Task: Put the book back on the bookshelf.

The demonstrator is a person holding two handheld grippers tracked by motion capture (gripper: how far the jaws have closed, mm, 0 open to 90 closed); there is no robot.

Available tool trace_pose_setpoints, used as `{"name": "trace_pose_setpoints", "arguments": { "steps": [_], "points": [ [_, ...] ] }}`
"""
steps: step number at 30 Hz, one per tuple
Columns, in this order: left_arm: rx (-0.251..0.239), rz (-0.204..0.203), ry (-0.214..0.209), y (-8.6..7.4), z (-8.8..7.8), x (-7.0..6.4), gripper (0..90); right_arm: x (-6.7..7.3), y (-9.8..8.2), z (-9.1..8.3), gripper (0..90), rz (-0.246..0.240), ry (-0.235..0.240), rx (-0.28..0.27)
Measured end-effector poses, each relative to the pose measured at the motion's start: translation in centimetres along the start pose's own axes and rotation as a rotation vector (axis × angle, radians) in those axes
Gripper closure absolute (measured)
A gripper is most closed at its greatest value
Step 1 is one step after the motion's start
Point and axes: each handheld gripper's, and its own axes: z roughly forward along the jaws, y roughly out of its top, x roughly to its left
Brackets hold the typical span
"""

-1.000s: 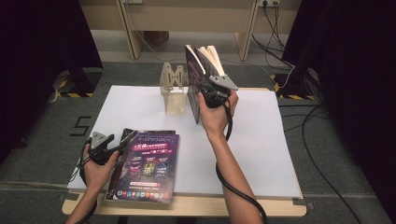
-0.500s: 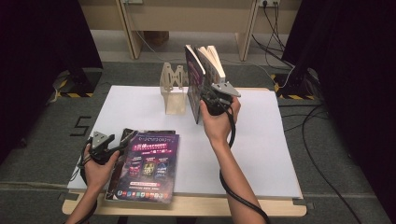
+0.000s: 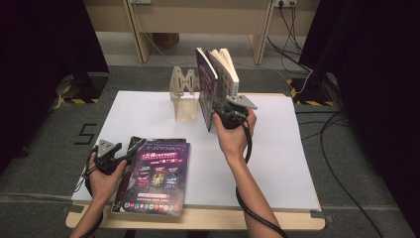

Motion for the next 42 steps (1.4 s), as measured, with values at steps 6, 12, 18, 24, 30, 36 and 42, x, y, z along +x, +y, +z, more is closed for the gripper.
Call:
{"name": "trace_pose_setpoints", "arguments": {
  "steps": [6,12,18,24,30,36,42],
  "points": [
    [0.001,0.0,-0.001,0.0,0.0,0.0,35.5,-0.2,-0.8,0.0,58.4,0.005,-0.002,0.013],
    [0.001,0.0,-0.002,0.0,0.0,0.0,36.0,-0.4,-1.7,0.1,58.4,0.017,0.004,0.037],
    [0.007,0.006,0.0,0.0,0.1,0.0,36.0,-0.5,-2.6,0.2,58.4,0.014,0.006,0.059],
    [0.014,0.014,-0.001,0.1,0.1,-0.1,36.0,-0.4,-3.5,0.2,58.3,0.012,0.011,0.08],
    [0.015,0.014,-0.005,0.1,0.1,-0.1,36.0,-0.1,-4.1,0.4,58.3,0.012,0.02,0.098],
    [0.015,0.012,-0.006,0.1,0.1,-0.1,36.0,0.1,-3.7,0.6,58.4,0.018,0.027,0.085],
    [0.019,0.017,-0.007,0.1,0.2,-0.1,36.1,1.5,0.0,1.3,57.4,-0.039,0.038,-0.034]
  ]
}}
